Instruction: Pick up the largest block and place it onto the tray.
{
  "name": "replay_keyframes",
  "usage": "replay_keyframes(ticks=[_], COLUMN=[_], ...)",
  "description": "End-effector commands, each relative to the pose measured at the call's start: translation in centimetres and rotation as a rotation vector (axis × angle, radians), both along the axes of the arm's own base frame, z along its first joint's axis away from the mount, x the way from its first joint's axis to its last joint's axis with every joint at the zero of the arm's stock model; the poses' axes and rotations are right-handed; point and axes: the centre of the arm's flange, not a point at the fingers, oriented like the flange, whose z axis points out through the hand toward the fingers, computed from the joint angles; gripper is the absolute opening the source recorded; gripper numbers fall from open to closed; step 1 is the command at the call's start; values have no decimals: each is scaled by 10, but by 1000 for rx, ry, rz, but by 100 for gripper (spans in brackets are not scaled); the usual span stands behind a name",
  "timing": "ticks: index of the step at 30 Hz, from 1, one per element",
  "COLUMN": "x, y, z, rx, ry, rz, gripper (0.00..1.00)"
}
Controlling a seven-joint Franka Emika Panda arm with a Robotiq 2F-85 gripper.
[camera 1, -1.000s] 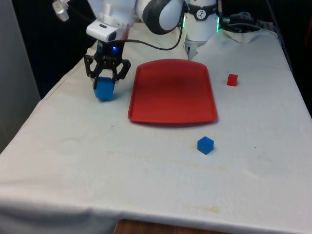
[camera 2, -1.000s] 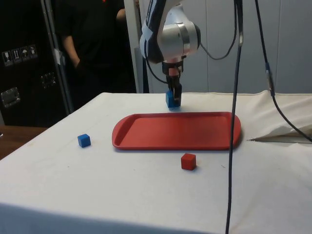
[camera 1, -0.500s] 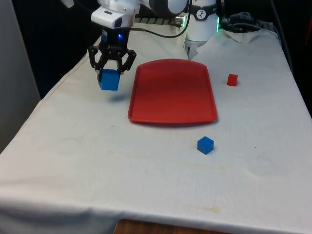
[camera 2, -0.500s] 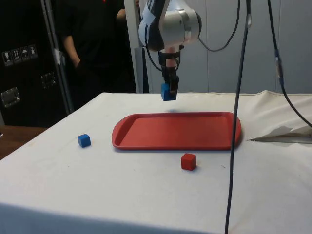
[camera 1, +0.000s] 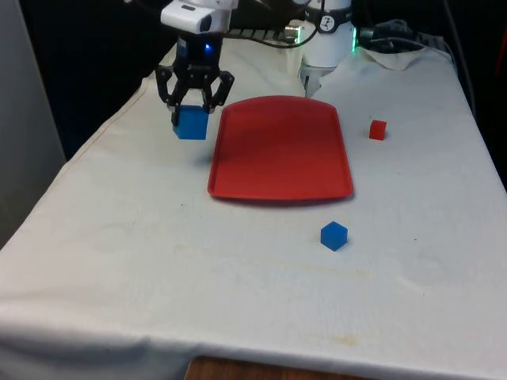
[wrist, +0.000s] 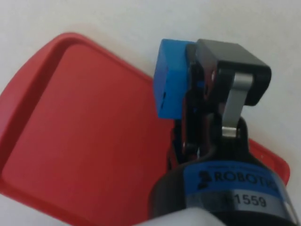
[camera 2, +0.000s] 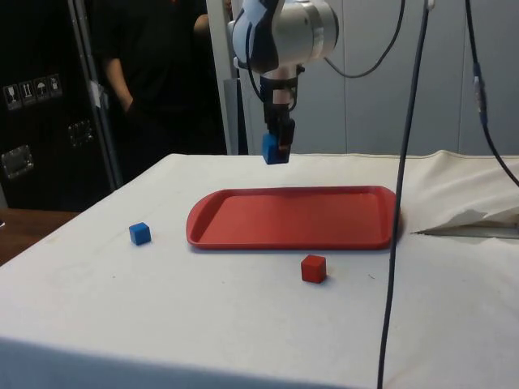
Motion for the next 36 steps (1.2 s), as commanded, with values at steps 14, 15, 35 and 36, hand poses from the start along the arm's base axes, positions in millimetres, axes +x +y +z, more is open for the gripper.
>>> replay_keyframes(ticks=[14, 15, 35, 36], x=[-7, -7, -15, -16], y=[36, 40, 98, 102], z=[6, 6, -8, -9], rx=[40, 44, 113, 117], ry=[11, 12, 40, 42], rz=[12, 13, 34, 36], gripper=[0, 0, 0, 0])
